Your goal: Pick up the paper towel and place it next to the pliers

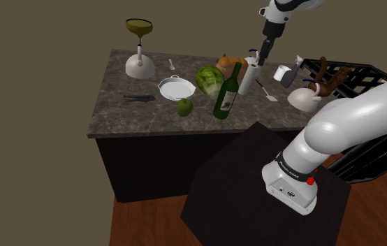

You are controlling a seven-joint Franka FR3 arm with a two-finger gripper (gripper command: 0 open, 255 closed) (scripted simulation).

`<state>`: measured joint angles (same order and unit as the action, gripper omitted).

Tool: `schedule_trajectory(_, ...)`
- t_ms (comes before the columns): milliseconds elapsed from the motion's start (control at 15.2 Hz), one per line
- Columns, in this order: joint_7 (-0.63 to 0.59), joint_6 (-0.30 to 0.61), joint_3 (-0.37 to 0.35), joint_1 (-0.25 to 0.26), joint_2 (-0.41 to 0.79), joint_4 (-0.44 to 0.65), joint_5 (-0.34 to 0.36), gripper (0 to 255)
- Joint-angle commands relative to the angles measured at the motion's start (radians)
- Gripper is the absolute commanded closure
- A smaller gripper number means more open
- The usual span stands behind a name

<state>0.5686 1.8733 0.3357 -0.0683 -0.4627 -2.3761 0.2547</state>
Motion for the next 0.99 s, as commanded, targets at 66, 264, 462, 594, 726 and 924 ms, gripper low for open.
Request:
schedule_trajectory(66,0.082,0.066,0.06,-0.003,0.085,0.039,-0.004,0)
schedule_trajectory(264,0.172,0.129,0.119,-0.001,0.189,0.095,-0.03,0)
schedule_trajectory(462,0.27,0.184,0.173,-0.001,0.302,0.162,-0.08,0)
schedule_trajectory(594,0.342,0.214,0.202,-0.005,0.383,0.214,-0.128,0)
schedule_trajectory(726,0.416,0.237,0.224,-0.014,0.468,0.272,-0.185,0)
schedule_trajectory(924,0.528,0.257,0.239,-0.045,0.599,0.371,-0.281,0)
